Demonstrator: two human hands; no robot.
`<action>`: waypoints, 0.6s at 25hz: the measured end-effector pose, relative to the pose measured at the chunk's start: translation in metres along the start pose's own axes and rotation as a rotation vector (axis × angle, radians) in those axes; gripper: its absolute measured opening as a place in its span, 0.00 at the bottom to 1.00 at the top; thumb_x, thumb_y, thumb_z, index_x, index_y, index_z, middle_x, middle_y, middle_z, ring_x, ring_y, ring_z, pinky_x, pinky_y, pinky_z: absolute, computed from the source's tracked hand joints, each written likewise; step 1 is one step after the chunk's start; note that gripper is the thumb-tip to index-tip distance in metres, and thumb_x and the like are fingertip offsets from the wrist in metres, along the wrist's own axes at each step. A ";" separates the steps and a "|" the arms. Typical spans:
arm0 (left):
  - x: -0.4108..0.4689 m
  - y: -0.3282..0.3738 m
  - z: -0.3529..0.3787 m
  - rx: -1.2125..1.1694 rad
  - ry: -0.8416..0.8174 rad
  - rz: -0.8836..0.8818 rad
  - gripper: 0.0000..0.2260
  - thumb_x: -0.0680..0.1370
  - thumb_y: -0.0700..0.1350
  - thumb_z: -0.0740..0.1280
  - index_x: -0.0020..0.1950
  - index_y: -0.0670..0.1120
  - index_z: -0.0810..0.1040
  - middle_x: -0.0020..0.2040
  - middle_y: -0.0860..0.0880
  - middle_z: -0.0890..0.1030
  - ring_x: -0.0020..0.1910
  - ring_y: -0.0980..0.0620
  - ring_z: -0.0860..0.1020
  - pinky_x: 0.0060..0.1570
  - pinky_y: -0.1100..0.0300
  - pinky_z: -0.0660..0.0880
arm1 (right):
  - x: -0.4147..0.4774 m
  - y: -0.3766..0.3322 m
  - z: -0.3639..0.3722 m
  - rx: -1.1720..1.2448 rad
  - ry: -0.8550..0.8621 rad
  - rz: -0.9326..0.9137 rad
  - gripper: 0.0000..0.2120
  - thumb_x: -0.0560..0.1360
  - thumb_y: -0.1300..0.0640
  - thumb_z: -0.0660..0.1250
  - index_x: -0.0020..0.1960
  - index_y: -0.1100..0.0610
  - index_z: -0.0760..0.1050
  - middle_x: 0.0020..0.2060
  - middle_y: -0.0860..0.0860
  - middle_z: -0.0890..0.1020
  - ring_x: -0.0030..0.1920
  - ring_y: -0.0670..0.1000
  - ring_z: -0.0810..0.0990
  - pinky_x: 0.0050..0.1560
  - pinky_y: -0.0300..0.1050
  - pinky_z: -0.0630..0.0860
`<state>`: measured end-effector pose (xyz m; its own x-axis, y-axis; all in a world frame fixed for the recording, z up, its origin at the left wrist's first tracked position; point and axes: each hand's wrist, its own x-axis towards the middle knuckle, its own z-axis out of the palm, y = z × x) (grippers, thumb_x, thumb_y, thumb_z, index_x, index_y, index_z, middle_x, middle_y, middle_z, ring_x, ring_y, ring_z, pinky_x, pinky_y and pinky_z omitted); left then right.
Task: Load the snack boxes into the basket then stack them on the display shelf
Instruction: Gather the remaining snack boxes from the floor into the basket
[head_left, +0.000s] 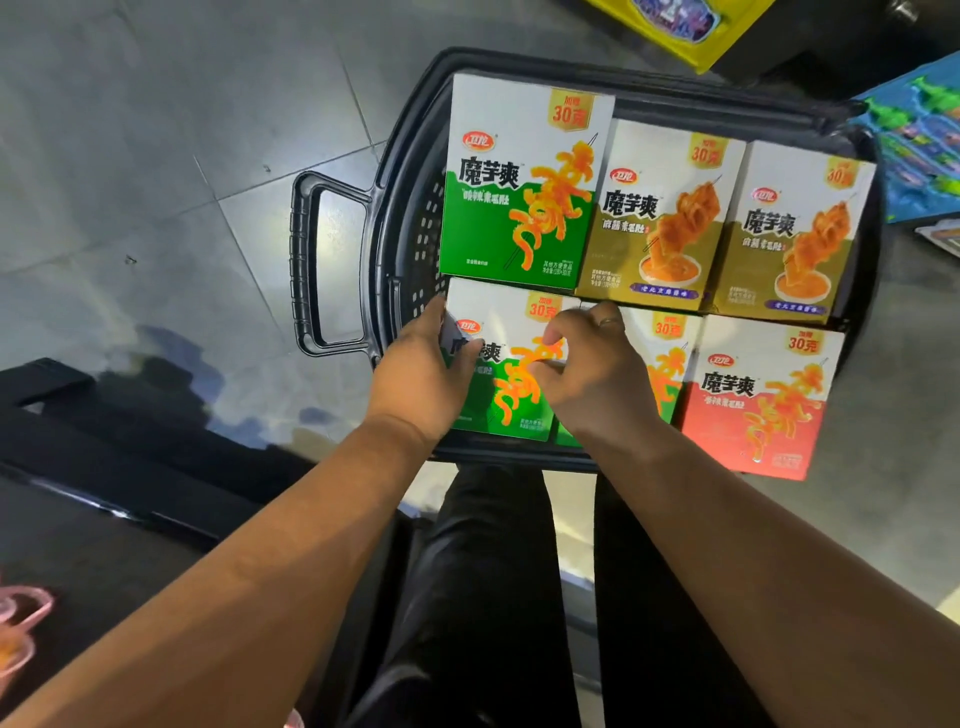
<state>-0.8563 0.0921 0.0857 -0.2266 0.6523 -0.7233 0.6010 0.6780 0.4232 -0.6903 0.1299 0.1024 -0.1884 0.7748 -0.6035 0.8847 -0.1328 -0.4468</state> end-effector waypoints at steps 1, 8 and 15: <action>-0.005 0.002 -0.004 0.044 0.013 0.012 0.28 0.80 0.51 0.66 0.77 0.47 0.62 0.69 0.44 0.74 0.66 0.43 0.73 0.61 0.53 0.71 | -0.002 0.001 -0.004 -0.036 0.001 -0.022 0.13 0.72 0.57 0.73 0.55 0.59 0.77 0.59 0.56 0.73 0.44 0.58 0.81 0.43 0.42 0.69; -0.076 0.053 -0.060 0.397 0.074 0.270 0.37 0.78 0.56 0.67 0.79 0.40 0.57 0.78 0.38 0.60 0.77 0.39 0.58 0.76 0.49 0.55 | -0.060 -0.002 -0.094 -0.470 0.092 0.013 0.33 0.70 0.47 0.74 0.72 0.53 0.69 0.72 0.58 0.68 0.70 0.64 0.67 0.64 0.59 0.68; -0.183 0.168 -0.106 0.685 0.179 0.595 0.40 0.74 0.68 0.51 0.80 0.45 0.53 0.79 0.40 0.57 0.78 0.38 0.56 0.74 0.43 0.58 | -0.180 -0.009 -0.212 -0.466 0.296 0.087 0.39 0.71 0.41 0.70 0.77 0.52 0.62 0.77 0.56 0.61 0.76 0.64 0.56 0.73 0.66 0.54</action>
<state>-0.7950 0.1231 0.3470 0.1840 0.9104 -0.3706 0.9656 -0.0968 0.2415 -0.5737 0.1229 0.3550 -0.0377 0.9228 -0.3835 0.9992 0.0310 -0.0235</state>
